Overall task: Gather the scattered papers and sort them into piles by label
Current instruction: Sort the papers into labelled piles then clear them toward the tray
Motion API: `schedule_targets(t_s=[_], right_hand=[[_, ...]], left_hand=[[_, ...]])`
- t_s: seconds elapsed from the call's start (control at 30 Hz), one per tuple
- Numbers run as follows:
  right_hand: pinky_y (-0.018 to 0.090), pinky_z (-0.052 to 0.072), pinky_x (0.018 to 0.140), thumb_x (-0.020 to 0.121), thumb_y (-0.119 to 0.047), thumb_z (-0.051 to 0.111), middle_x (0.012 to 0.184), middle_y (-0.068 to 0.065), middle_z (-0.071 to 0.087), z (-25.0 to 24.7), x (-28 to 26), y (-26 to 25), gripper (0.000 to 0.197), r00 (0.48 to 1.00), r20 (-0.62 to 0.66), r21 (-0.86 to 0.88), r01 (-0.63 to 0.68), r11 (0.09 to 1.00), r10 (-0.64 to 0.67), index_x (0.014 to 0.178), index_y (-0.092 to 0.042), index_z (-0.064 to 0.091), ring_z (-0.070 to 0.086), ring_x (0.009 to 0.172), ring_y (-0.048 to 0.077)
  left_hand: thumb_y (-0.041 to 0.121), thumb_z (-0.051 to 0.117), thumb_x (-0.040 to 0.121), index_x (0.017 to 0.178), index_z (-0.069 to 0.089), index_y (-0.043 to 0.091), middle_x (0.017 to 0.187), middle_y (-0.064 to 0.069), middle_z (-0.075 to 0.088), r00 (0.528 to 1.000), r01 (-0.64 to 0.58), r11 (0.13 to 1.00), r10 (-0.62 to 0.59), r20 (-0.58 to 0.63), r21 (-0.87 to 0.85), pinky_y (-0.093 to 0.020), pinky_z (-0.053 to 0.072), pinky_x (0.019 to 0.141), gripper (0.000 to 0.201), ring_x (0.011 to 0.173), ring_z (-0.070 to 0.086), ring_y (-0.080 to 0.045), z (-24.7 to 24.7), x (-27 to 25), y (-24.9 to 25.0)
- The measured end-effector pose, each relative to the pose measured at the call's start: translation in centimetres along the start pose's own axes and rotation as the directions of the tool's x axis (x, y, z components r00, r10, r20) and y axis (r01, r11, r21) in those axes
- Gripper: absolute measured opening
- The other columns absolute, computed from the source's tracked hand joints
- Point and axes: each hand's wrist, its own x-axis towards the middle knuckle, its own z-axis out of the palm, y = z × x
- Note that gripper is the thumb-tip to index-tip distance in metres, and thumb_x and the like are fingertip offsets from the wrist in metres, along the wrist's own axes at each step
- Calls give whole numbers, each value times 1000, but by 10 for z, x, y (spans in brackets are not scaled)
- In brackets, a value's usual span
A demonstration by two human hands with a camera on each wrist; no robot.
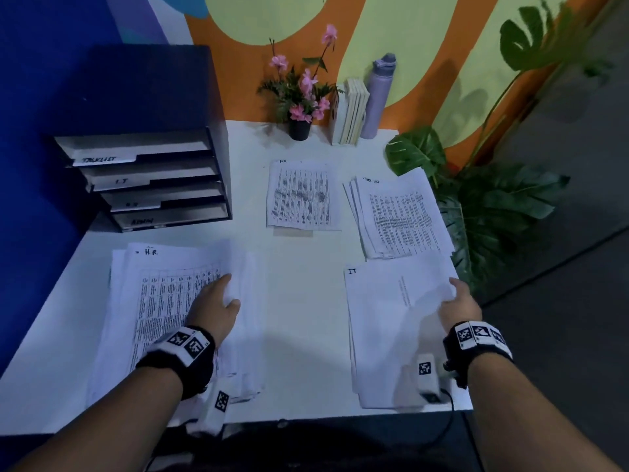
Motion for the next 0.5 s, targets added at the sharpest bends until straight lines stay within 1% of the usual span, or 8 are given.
schedule_targets(t_s=[0.07, 0.1, 0.17, 0.23, 0.3, 0.33, 0.4, 0.5], right_hand=[[40, 45, 87, 88, -4, 45, 128, 21, 52, -11, 1, 11, 64, 999, -40, -142, -6, 990, 1, 148, -25, 31, 54, 105, 38], [46, 41, 96, 88, -6, 47, 137, 19, 45, -11, 1, 15, 67, 997, -70, -253, 8, 968, -27, 149, -26, 27, 47, 118, 39], [54, 33, 105, 89, -13, 50, 146, 12, 35, -5, -4, 13, 67, 991, -75, -404, 67, 912, -107, 149, -32, 26, 36, 128, 38], [54, 33, 105, 93, -23, 51, 150, 4, 32, 7, -11, 5, 62, 982, 71, -451, 189, 872, -176, 148, -38, 27, 33, 132, 34], [54, 33, 106, 94, -34, 53, 155, -5, 26, 23, -19, 1, 63, 940, 280, -478, 314, 820, -197, 149, -43, 23, 27, 139, 29], [55, 32, 107, 93, -39, 53, 156, -8, 21, 31, -21, 2, 65, 915, 353, -488, 360, 795, -197, 149, -46, 20, 22, 142, 26], [57, 33, 109, 92, -41, 54, 159, -11, 11, 43, -23, 6, 67, 884, 432, -519, 404, 753, -177, 148, -48, 17, 12, 145, 24], [58, 35, 108, 92, -39, 55, 159, -10, 6, 51, -17, 7, 67, 875, 450, -540, 427, 725, -180, 147, -47, 18, 7, 146, 26]], left_hand=[[20, 51, 95, 149, 31, 18, 154, -6, 29, 1000, -1, 998, 2, -15, 59, -37, 28, 115, 58, 140, 32, -25, 2, 5, -8], [22, 52, 94, 149, 31, 19, 155, -4, 29, 1000, -5, 995, 7, -25, 97, -39, 28, 115, 58, 141, 31, -24, 3, 7, -12], [24, 54, 93, 148, 32, 21, 156, -2, 28, 999, 6, 985, 0, -33, 172, -42, 28, 115, 60, 142, 28, -23, 4, 10, -19], [27, 54, 93, 149, 31, 23, 158, -1, 23, 1000, 29, 968, -25, -18, 250, -45, 26, 115, 61, 143, 23, -23, 6, 9, -22], [28, 53, 93, 149, 29, 26, 159, -1, 19, 998, 61, 954, -64, 1, 295, -48, 24, 115, 61, 145, 19, -25, 7, 9, -25], [29, 53, 92, 149, 29, 27, 159, -2, 18, 997, 72, 953, -76, 4, 296, -50, 23, 115, 62, 145, 18, -25, 7, 9, -26], [32, 53, 91, 149, 29, 28, 159, -2, 17, 994, 99, 952, -107, 13, 291, -51, 22, 116, 63, 145, 16, -26, 5, 10, -30], [35, 54, 90, 149, 29, 30, 160, -3, 15, 988, 138, 948, -152, 26, 287, -53, 22, 115, 64, 146, 14, -28, 0, 12, -37]])
